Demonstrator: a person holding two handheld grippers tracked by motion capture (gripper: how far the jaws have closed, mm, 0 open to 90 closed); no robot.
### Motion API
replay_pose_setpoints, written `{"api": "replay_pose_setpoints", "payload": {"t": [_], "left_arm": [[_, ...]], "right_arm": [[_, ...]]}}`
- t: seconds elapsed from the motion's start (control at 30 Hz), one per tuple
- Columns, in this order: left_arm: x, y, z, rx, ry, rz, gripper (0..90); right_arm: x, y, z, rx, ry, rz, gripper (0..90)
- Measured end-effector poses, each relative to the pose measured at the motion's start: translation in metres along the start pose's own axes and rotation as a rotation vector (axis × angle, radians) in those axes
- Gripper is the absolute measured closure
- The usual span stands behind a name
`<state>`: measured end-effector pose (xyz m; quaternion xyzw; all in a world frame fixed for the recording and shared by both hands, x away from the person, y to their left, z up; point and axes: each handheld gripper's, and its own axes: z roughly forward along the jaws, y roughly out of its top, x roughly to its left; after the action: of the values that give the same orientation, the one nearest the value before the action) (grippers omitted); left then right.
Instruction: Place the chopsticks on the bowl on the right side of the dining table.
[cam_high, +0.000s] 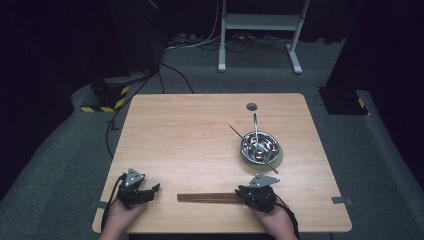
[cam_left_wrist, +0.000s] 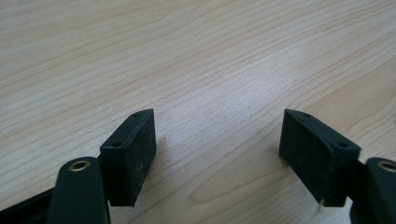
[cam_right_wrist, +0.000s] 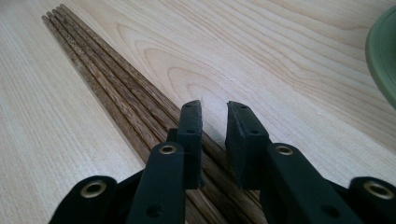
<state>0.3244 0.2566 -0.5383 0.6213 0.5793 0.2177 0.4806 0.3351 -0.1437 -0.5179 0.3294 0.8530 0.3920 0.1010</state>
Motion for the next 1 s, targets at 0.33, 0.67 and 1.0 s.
{"api": "replay_pose_setpoints", "payload": {"t": [0.33, 0.67, 1.0], "left_arm": [[0.000, 0.000, 0.000, 0.000, 0.000, 0.001, 27.1], [0.000, 0.000, 0.000, 0.000, 0.000, 0.000, 27.1], [0.000, 0.000, 0.000, 0.000, 0.000, 0.000, 27.1]], "right_arm": [[-0.006, 0.000, 0.001, -0.012, -0.029, 0.025, 74.3], [-0.015, -0.003, -0.001, -0.021, -0.071, 0.056, 74.2], [-0.020, -0.005, -0.004, -0.027, -0.127, 0.096, 74.3]]}}
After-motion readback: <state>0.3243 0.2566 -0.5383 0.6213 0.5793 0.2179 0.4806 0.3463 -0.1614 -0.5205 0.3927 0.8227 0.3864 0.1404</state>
